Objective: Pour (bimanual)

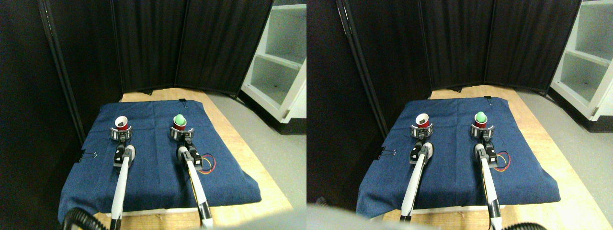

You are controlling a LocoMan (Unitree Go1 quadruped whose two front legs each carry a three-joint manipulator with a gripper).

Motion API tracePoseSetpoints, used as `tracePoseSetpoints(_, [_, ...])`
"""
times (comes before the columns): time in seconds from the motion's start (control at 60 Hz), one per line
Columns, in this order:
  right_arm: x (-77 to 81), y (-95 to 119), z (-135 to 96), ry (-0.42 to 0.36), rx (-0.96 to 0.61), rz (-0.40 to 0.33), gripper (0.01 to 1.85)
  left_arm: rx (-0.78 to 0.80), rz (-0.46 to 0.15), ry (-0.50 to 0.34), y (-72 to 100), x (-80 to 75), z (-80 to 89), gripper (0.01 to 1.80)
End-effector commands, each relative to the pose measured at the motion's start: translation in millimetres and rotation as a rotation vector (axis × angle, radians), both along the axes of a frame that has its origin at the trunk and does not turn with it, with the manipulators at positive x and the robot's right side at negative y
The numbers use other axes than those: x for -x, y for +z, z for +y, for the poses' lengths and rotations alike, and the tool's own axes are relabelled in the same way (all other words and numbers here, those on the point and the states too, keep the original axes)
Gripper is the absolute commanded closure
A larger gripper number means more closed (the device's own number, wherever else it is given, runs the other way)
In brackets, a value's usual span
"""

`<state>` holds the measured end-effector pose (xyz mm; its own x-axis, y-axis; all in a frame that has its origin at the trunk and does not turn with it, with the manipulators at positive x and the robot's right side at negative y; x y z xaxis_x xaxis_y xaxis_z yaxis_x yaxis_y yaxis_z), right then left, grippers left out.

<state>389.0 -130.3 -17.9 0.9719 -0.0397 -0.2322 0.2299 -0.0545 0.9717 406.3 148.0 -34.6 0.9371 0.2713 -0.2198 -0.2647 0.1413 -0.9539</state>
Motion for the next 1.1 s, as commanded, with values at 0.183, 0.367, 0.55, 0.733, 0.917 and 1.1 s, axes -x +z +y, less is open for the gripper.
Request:
tracePoseSetpoints(0.183, [-6.9,5,2,-0.011,-0.015,-0.032,0.8,-0.014,-0.015,-0.008,-0.3,-7.1,-3.3,0.84])
tracePoseSetpoints(0.367, [-11.9,6,1,-0.001,-0.028,-0.034,0.78,-0.01,-0.011,-0.004,-2.8,-9.8,-1.3,0.82])
tracePoseSetpoints(0.55, [-13.6,6,3,-0.004,-0.014,-0.026,0.79,-0.016,-0.016,0.007,-5.3,-12.0,0.4,0.83])
tracePoseSetpoints(0.733, [-15.1,5,1,-0.01,-0.025,-0.013,0.82,-0.006,-0.019,0.018,-5.3,-10.4,-1.3,0.82])
tracePoseSetpoints(0.917, [-17.2,2,0,-0.013,-0.024,-0.012,0.79,-0.028,-0.012,0.021,-3.9,-9.6,-3.5,0.83])
tracePoseSetpoints(1.1, [-18.2,1,-1,-0.031,-0.009,0.008,0.77,-0.032,-0.012,0.026,-5.8,-11.6,-1.0,0.81])
